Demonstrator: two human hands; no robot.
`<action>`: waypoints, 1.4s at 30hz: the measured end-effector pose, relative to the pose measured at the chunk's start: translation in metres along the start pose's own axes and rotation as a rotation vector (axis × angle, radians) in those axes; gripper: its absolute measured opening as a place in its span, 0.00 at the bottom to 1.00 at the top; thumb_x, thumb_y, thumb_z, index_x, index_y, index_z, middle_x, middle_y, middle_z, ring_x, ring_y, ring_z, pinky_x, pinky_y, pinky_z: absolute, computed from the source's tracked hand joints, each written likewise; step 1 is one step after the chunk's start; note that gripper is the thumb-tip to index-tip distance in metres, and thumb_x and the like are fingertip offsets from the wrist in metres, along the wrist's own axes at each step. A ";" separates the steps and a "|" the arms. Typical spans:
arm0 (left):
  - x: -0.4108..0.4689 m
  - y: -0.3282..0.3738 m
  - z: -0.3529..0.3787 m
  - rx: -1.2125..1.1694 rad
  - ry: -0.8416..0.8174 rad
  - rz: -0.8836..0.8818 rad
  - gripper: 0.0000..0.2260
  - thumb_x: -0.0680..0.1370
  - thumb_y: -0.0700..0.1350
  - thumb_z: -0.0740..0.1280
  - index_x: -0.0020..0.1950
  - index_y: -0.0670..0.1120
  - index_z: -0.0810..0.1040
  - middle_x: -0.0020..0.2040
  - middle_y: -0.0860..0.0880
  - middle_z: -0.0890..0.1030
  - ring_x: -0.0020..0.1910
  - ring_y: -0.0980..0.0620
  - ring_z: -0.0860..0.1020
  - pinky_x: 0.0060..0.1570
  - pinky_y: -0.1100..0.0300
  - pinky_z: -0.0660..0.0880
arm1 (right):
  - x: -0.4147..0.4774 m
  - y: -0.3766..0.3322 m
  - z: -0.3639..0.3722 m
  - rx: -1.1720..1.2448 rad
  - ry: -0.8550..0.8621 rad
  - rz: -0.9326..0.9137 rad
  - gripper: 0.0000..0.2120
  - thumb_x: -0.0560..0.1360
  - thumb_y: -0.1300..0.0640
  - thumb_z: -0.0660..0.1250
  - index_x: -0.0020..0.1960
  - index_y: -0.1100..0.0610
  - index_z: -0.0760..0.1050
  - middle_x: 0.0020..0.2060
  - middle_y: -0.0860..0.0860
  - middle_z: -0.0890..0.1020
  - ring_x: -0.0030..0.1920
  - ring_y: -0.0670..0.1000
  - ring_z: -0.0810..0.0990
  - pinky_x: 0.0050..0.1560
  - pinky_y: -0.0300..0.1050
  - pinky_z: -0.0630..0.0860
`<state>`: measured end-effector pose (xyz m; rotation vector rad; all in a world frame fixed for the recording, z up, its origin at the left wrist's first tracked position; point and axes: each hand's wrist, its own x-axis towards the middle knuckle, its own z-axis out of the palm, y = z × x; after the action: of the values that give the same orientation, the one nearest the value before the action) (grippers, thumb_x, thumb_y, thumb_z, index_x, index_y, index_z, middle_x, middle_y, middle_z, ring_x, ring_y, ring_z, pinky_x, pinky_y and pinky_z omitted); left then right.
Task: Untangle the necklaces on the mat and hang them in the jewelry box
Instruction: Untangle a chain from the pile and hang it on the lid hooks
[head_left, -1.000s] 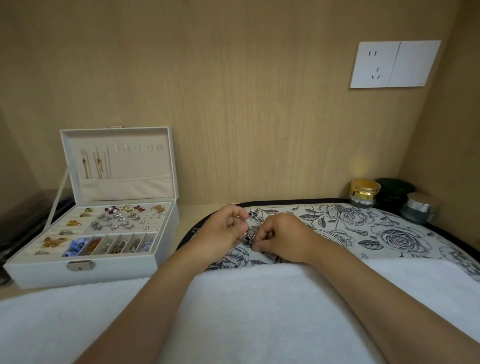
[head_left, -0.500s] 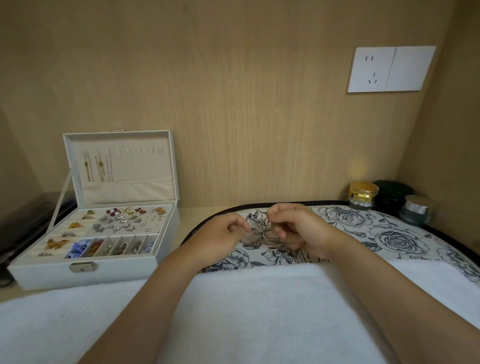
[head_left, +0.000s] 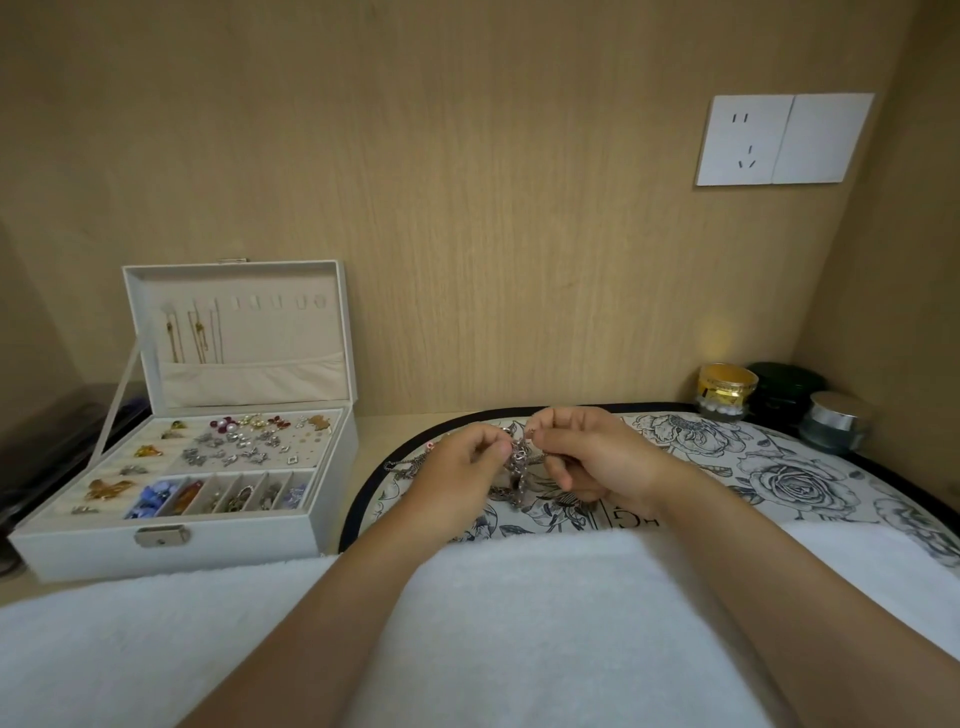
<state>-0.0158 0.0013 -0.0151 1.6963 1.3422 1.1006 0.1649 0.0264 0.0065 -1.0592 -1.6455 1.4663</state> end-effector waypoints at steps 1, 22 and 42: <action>-0.001 0.001 0.000 -0.020 0.005 -0.022 0.07 0.83 0.47 0.61 0.49 0.50 0.78 0.42 0.53 0.79 0.35 0.63 0.76 0.39 0.61 0.71 | 0.001 0.002 0.000 -0.041 0.033 -0.008 0.03 0.83 0.61 0.61 0.51 0.56 0.72 0.26 0.55 0.78 0.18 0.46 0.57 0.22 0.34 0.52; 0.001 0.003 -0.006 -0.087 0.041 0.080 0.06 0.81 0.43 0.65 0.45 0.50 0.79 0.33 0.58 0.78 0.31 0.67 0.75 0.33 0.74 0.69 | -0.003 0.003 0.009 -0.302 0.150 -0.116 0.03 0.72 0.59 0.77 0.43 0.58 0.86 0.32 0.48 0.84 0.29 0.42 0.74 0.34 0.34 0.70; 0.005 0.003 -0.034 0.543 -0.085 0.245 0.06 0.79 0.43 0.66 0.45 0.51 0.80 0.40 0.51 0.81 0.38 0.53 0.77 0.38 0.59 0.71 | -0.007 -0.005 0.006 -0.325 0.149 -0.081 0.16 0.78 0.47 0.68 0.45 0.60 0.83 0.35 0.43 0.81 0.35 0.36 0.76 0.43 0.38 0.67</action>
<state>-0.0452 0.0059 0.0020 2.3235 1.4968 0.8199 0.1620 0.0175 0.0104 -1.2284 -1.8334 1.0636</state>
